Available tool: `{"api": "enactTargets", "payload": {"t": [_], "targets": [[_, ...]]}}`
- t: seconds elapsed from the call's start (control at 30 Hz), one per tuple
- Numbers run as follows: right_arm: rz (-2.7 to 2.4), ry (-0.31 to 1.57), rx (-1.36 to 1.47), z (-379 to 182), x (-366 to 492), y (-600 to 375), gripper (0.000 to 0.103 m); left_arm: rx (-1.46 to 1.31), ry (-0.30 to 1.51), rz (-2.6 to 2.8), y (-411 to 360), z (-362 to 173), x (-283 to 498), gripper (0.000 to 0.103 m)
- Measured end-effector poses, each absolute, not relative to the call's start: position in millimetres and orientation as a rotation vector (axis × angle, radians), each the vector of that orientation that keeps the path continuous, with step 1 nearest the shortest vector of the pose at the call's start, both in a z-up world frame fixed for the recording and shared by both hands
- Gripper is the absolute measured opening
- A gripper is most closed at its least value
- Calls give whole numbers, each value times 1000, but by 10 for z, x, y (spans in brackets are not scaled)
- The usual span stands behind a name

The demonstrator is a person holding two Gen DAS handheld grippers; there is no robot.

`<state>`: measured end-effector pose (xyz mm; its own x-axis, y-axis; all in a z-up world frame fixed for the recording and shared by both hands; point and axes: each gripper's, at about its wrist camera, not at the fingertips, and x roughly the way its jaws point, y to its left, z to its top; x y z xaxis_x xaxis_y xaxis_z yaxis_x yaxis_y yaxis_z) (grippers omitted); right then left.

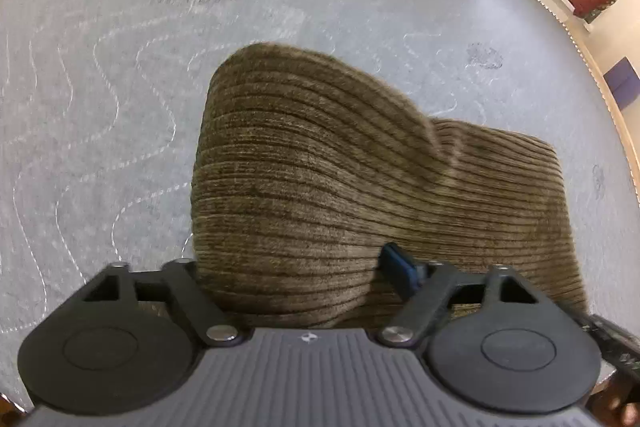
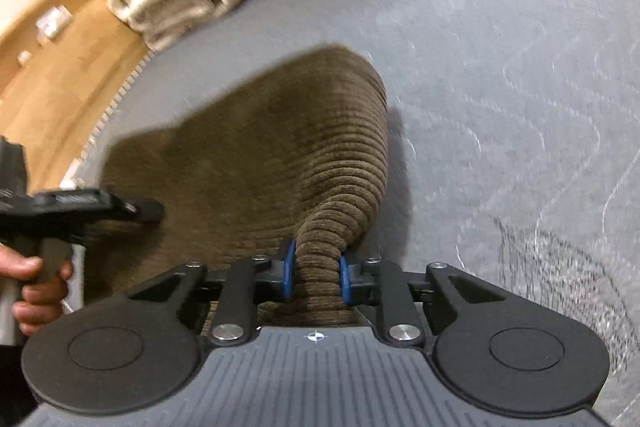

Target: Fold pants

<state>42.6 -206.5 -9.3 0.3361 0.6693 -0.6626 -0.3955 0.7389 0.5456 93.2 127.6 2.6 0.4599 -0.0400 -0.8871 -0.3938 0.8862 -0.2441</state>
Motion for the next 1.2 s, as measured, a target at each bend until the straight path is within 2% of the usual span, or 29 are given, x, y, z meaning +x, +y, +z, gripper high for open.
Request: {"api": "enactTargets", "payload": {"t": [0.2,0.4,0.6,0.63,0.67,0.7,0.73,0.77,0.83,0.9,0.97,1.1,1.2], "targets": [[769,893,350,165,411,-2161,19,-466,1022,219,1218,169,1023,49],[724,811,349,355,464,-2363,18,-496,946,116,956,321,1235,39],[659,657,309,826,643,-2764,18,-510,732,-36,615,670,1478,38],[642,624,308,904,689,-2873,19,-520,701,-55,575,708,1512,39],[619,600,306,949,739,-2964,19,-532,677,-62,534,727,1557,49],[590,583,304,967,795,-3047,20,-528,660,-43,464,718,1561,70],[536,573,299,949,892,-3142,24,-498,652,19,421,722,1581,83],[469,577,289,897,990,-3201,33,-444,648,112,383,711,1609,90],[293,671,256,670,1248,-3326,38,-370,665,243,378,676,1648,81],[182,820,272,439,1463,-3493,38,-436,673,263,438,663,1620,72],[188,828,316,371,1464,-3648,38,-505,679,190,445,654,1606,64],[303,860,243,189,1362,-3617,38,-429,747,41,176,577,1625,43],[350,960,245,36,1419,-3485,38,-393,841,-93,-113,389,1618,37]]}}
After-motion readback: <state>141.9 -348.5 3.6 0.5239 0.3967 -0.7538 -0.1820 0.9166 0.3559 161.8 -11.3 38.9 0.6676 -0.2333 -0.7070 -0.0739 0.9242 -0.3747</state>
